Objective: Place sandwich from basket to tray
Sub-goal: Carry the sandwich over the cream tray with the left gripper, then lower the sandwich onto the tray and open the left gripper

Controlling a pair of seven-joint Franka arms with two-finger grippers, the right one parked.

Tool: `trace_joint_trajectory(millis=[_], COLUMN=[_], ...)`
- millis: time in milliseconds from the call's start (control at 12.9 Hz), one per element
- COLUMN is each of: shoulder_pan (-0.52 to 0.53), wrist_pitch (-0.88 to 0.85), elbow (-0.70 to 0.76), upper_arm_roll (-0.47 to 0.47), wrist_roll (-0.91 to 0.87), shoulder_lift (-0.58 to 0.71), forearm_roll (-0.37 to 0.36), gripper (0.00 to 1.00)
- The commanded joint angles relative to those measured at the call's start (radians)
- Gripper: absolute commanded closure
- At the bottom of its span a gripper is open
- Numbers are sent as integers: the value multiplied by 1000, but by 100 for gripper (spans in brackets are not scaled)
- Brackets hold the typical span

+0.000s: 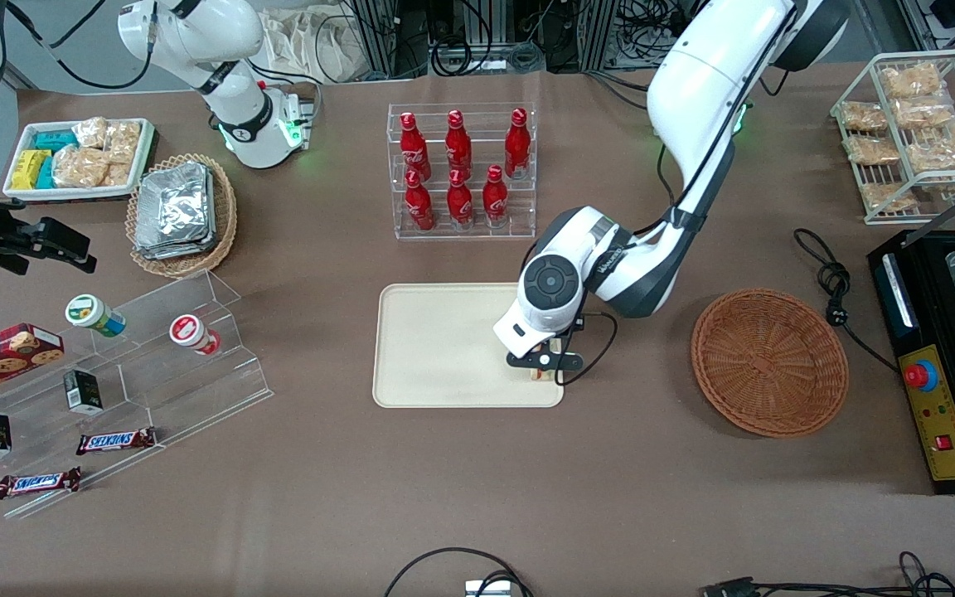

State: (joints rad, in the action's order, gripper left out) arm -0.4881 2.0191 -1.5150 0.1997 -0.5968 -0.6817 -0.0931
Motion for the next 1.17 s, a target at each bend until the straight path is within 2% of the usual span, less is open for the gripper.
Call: trace_joint_trajectory(millis=[0,311,389,467,544,622,1089], shoulder_pan=[-21,-44,-44,-44,-44,-46,-47], wrist_pitch=[39,89,90,92,96,101,101], elbow=[-7,-8,-8,-8,-8,-8,-11], upper_arm_roll=[-17,-49,-49,-49,-49,-49,-52], wrist_roll=[-21,-31,-32,-35,-40,-43,-21], shoulder_lift=[-1,-33,-36,-36,-36,-35,31], forearm_roll=[-28,-28,-28,-28,-28,-28,-28], gripper=[100,98,92,72,43,0,0])
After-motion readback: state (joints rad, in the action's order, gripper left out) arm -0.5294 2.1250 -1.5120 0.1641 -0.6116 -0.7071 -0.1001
